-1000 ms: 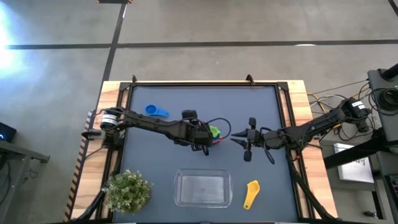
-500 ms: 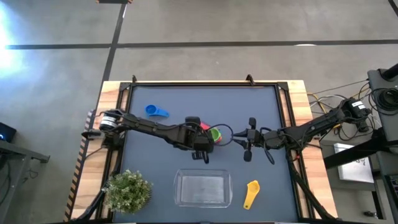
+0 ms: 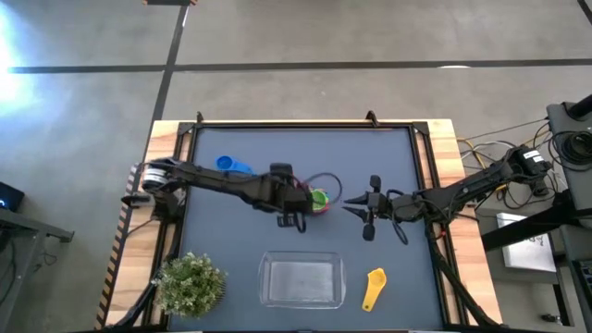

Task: Nest measuring cups in basket
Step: Stack the blue measuring cup on top of the green measuring cup

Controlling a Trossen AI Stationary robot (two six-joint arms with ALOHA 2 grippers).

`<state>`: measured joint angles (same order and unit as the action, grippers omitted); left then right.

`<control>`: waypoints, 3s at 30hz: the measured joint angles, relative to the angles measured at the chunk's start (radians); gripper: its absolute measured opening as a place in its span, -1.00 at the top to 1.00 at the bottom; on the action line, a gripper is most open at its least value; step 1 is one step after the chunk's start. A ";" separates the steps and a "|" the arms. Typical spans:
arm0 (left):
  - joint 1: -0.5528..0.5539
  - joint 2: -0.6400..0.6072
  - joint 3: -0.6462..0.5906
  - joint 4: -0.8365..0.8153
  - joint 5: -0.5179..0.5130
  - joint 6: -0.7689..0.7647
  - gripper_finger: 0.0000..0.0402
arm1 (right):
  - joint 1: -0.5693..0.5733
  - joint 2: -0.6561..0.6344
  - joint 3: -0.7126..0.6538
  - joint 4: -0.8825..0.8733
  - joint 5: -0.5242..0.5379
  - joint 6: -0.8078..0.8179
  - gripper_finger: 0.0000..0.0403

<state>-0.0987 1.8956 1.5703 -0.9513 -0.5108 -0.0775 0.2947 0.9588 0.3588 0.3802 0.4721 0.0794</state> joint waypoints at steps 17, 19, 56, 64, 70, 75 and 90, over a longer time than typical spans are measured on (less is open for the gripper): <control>0.393 -0.485 -0.546 0.131 0.034 -0.432 0.16 | 0.000 0.000 0.000 -0.006 0.000 0.019 0.66; 0.436 -0.504 -0.571 0.131 0.046 -0.427 0.16 | 0.000 0.000 0.000 -0.007 0.000 0.019 0.66; 0.632 -0.411 -0.726 0.183 0.294 -0.394 0.40 | 0.002 0.000 0.000 -0.009 -0.009 0.053 0.66; 0.639 -0.411 -0.757 0.158 0.282 -0.376 0.40 | 0.002 0.000 0.000 -0.009 -0.009 0.044 0.66; 0.650 -0.411 -0.810 0.182 0.264 -0.335 0.42 | 0.002 0.000 0.000 -0.009 -0.009 0.048 0.66; 0.650 -0.411 -0.834 0.215 0.264 -0.284 0.63 | 0.002 0.000 0.000 -0.009 -0.009 0.048 0.66; 0.574 -0.410 -0.752 0.259 0.266 -0.129 1.00 | 0.002 0.000 0.000 -0.009 -0.008 0.044 0.66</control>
<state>0.4749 1.4853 0.8180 -0.6921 -0.2444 -0.2062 0.2966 0.9592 0.3588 0.3710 0.4637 0.1236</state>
